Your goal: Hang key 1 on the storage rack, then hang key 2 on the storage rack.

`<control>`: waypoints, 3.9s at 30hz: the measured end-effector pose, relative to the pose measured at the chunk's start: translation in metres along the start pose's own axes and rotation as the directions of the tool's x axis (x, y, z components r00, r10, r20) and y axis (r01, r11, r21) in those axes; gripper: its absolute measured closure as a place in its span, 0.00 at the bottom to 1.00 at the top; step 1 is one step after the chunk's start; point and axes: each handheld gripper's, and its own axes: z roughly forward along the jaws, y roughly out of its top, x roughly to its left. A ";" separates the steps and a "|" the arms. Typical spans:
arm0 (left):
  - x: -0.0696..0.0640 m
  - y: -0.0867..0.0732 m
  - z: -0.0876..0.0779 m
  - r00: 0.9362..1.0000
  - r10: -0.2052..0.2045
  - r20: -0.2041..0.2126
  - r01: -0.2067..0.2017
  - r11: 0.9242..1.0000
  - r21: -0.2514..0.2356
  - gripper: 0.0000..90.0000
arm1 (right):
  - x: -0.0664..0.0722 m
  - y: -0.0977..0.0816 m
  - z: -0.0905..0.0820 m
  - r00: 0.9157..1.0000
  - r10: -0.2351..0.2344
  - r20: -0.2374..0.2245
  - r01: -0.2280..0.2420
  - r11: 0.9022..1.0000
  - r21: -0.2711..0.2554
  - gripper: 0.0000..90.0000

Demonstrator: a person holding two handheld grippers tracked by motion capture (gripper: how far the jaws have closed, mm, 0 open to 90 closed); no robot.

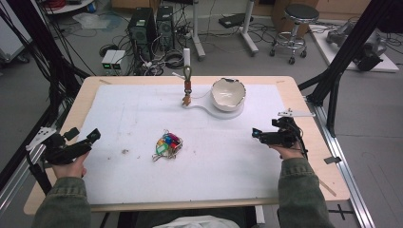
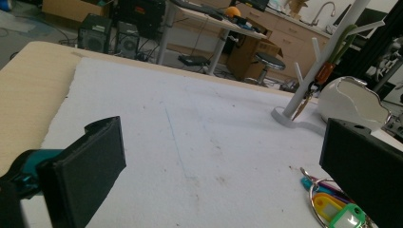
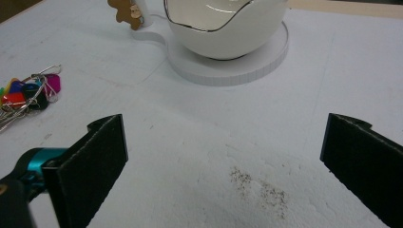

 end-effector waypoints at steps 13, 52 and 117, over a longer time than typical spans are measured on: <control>-0.001 0.000 0.000 1.000 -0.002 0.001 0.002 1.000 0.002 0.02 | -0.003 -0.023 -0.004 1.000 0.017 0.021 -0.016 1.000 -0.020 0.01; -0.060 0.015 0.037 0.971 0.196 0.138 -0.216 0.965 0.150 0.02 | -0.013 -0.056 -0.027 0.990 0.069 0.121 -0.048 0.984 -0.172 0.01; -0.164 -0.009 0.120 0.869 0.293 0.399 -0.455 0.790 0.411 0.03 | -0.014 -0.058 -0.031 0.989 0.100 0.111 -0.074 0.973 -0.220 0.01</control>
